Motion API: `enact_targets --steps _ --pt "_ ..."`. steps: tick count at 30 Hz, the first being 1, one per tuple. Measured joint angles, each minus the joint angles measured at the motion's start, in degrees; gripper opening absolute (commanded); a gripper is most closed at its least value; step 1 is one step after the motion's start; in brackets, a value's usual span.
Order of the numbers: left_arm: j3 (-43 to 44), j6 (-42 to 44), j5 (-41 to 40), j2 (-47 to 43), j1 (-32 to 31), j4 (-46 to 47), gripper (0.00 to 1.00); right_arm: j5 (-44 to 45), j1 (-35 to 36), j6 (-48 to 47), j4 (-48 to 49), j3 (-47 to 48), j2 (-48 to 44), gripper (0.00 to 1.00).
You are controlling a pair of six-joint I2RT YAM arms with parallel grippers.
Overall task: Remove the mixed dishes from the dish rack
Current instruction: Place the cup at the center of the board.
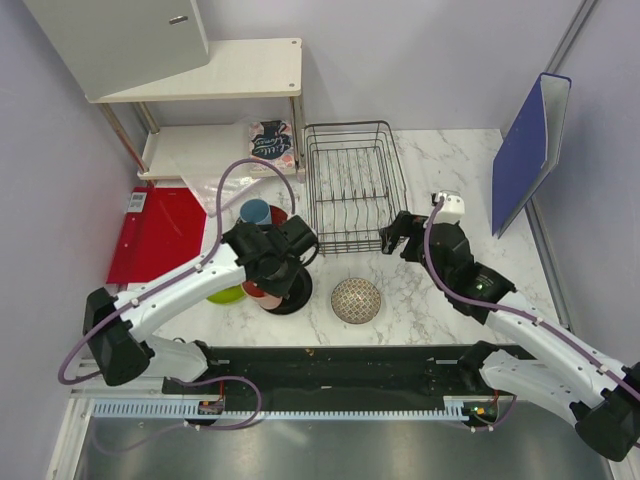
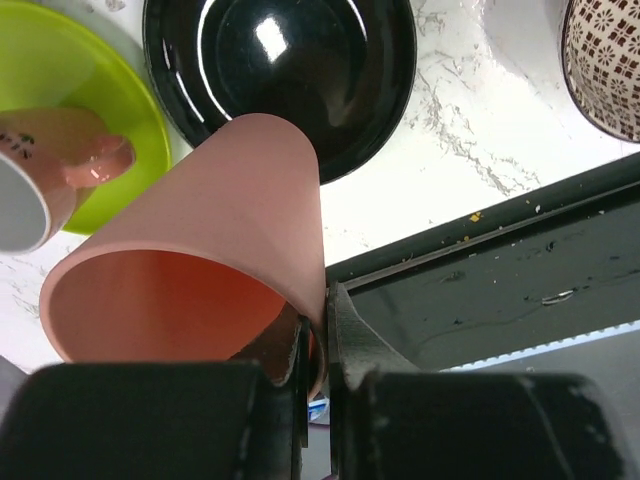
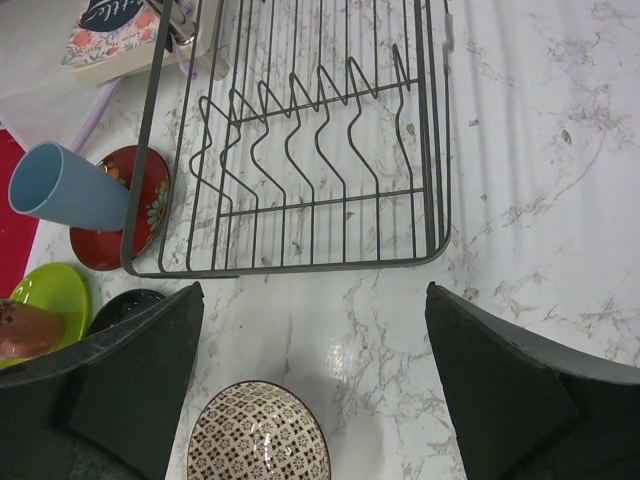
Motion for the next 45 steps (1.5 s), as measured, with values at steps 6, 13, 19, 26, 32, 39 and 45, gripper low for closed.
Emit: enact_targets --steps 6,13,19,26,32,39,45 --pt "2.9 1.0 -1.0 6.5 -1.2 2.4 0.02 -1.1 0.0 0.1 0.0 -0.9 -0.1 0.98" --pt "4.8 3.7 -1.1 10.6 -1.2 5.3 0.02 -2.1 0.0 0.1 0.2 -2.1 -1.2 0.98" --pt "4.8 5.4 -0.7 12.6 -0.8 7.6 0.02 -2.6 0.0 0.1 0.6 -3.1 -1.6 0.98" --pt "3.5 6.7 0.7 12.7 2.1 10.0 0.02 -2.7 0.0 0.1 0.9 -4.2 -1.8 0.98" --pt "1.8 7.2 1.0 12.7 3.1 10.3 0.02 -2.8 0.0 0.1 1.0 -4.3 -1.7 0.98" --pt "0.8 7.2 0.8 12.6 3.1 10.6 0.29 -3.1 0.0 0.1 1.4 -4.4 -1.4 0.98" --pt "0.7 7.3 0.3 12.0 3.1 10.4 0.44 -3.2 0.0 0.1 1.4 -4.5 -1.4 0.98"
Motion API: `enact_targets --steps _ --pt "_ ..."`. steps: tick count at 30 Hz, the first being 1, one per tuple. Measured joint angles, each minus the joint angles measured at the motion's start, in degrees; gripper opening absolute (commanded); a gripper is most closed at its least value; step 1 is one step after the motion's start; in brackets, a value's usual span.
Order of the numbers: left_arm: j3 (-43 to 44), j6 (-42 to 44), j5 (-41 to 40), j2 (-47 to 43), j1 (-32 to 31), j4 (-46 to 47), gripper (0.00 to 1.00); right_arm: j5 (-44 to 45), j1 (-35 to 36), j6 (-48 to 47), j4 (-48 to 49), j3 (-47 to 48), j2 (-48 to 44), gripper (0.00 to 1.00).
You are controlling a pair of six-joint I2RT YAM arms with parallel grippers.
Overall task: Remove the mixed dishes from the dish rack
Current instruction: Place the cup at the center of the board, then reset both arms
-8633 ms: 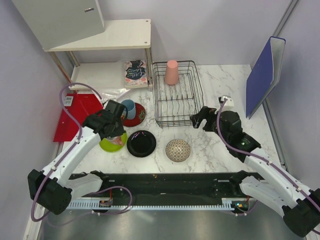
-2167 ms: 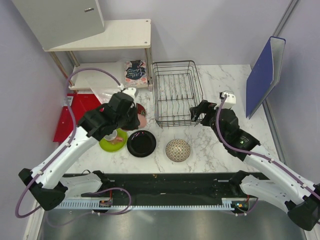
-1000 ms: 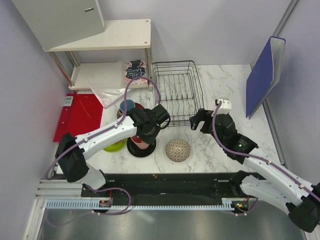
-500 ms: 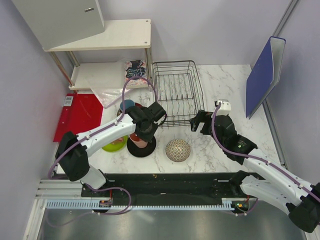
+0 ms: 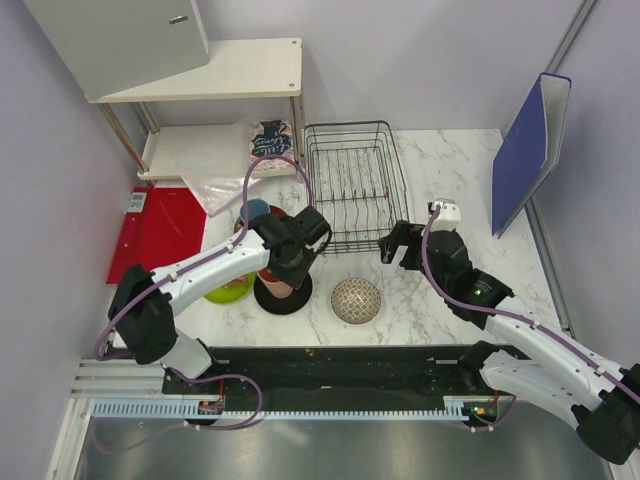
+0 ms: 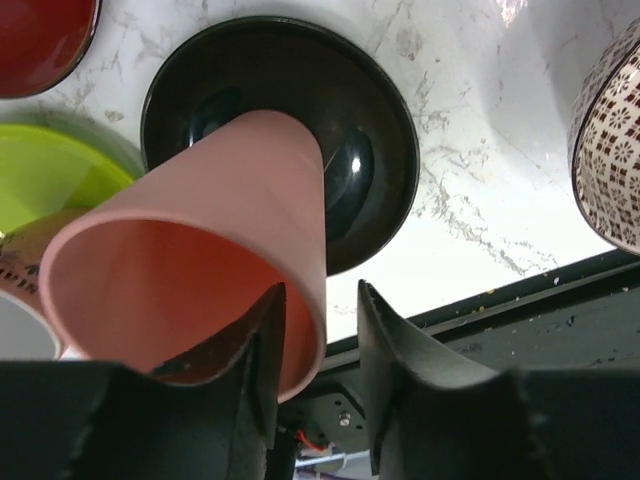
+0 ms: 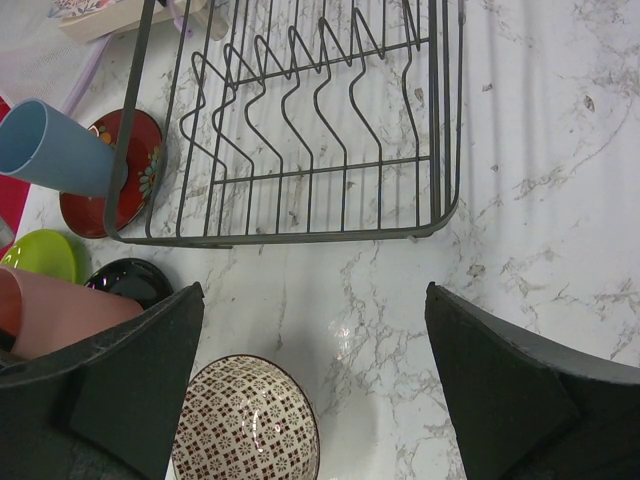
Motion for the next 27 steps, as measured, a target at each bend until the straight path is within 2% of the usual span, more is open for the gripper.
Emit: enact_targets --steps 7,11,14,21,27 --pt "8.5 0.0 -3.8 -1.9 0.0 -5.2 0.52 -0.1 0.0 0.0 0.0 0.0 0.0 0.98" --pt "15.8 -0.4 -6.8 -6.4 0.0 -6.0 0.52 -0.1 0.0 0.0 0.0 0.0 0.0 0.98" --pt "17.9 -2.0 -11.0 -10.6 -0.2 -5.7 0.51 -0.1 0.0 0.0 0.1 -0.1 0.0 0.98" --pt "14.2 -7.2 -23.0 -13.5 -4.1 -4.1 0.50 -0.7 0.1 -1.0 0.4 -1.0 -0.5 0.98" --pt "4.6 -7.3 -22.7 -17.9 -8.7 3.9 0.51 -0.9 1.2 -4.2 0.5 -1.0 -4.1 0.98"
